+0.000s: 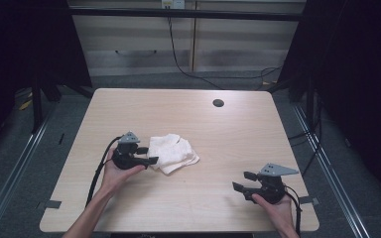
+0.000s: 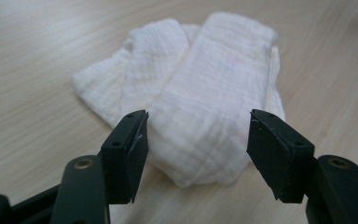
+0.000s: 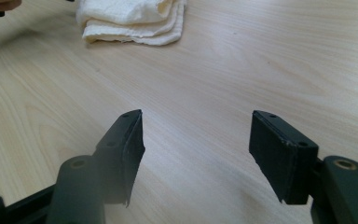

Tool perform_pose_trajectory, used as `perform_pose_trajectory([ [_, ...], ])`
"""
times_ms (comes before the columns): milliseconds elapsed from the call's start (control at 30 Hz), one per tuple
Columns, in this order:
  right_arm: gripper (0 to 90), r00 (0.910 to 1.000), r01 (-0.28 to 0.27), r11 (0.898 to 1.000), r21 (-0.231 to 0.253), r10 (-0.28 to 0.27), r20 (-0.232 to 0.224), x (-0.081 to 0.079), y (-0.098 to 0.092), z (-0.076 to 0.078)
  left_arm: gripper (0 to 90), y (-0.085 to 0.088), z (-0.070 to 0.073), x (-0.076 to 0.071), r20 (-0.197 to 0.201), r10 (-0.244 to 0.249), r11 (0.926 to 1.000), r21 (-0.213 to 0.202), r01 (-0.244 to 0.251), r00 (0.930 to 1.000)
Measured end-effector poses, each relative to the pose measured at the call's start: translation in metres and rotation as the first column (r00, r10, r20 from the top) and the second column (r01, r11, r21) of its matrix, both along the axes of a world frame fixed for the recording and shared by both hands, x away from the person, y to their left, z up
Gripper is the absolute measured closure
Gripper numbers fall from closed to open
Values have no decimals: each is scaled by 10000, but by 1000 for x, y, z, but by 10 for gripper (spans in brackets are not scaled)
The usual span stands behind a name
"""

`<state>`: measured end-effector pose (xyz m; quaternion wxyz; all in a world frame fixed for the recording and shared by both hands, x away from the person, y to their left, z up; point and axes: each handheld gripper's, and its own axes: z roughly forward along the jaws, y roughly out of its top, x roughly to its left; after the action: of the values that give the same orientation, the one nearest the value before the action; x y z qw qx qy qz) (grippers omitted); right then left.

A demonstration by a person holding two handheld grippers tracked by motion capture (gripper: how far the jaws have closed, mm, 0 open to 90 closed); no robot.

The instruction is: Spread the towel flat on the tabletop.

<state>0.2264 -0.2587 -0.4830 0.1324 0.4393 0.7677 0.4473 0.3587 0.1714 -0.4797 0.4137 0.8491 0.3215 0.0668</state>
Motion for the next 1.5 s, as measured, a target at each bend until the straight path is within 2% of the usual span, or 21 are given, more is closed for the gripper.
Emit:
perform_pose_trajectory([
  [167,353,10000,-24,10000,31,24,29,-4,-2,1,413,-1,-11,5,-173,-21,9997,231,25,9998],
  [200,353,10000,-6,10000,61,6,40,-4,-3,1,449,-4,-13,4,-172,-19,9990,436,27,9999],
  [300,353,10000,35,10000,84,-35,1,-5,-4,0,576,-5,-16,5,-255,-212,9981,578,227,9994],
  [333,353,10000,17,10000,74,-17,8,-4,-4,0,648,-5,-17,5,-252,-241,9981,569,255,9994],
  [400,354,10000,22,10000,71,-22,-32,-4,-4,0,731,-5,-18,6,-278,-202,9982,566,218,9994],
  [567,354,10000,-45,10000,56,45,-80,-3,-2,-2,813,-7,-19,3,-299,-178,9985,507,193,9994],
  [733,354,9998,-176,9998,-15,176,-15,-3,0,-1,834,-12,-18,-3,-326,-359,9977,560,377,9988],
  [767,354,9999,-151,9999,14,151,-70,-3,1,-1,836,-13,-18,-4,-286,-503,9962,693,522,9983],
  [867,354,9997,-224,9997,-5,224,-68,-3,2,0,836,-16,-18,-8,-283,-553,9965,605,569,9981],
  [1000,354,9996,-256,9997,-37,255,-94,-3,4,0,836,-20,-16,-18,-285,-922,9920,837,942,9953],
  [1200,356,9997,-206,9998,-84,205,-125,-2,5,0,837,-25,-16,-31,-320,-1209,9887,853,1233,9921],
  [1333,356,9996,-258,9996,-117,257,-130,-1,7,0,836,-24,-15,-42,-382,-1457,9852,850,1485,9886],
  [1500,355,9993,-329,9994,-126,327,-168,0,10,-1,836,-17,-15,-50,-446,-1464,9856,789,1496,9882],
])
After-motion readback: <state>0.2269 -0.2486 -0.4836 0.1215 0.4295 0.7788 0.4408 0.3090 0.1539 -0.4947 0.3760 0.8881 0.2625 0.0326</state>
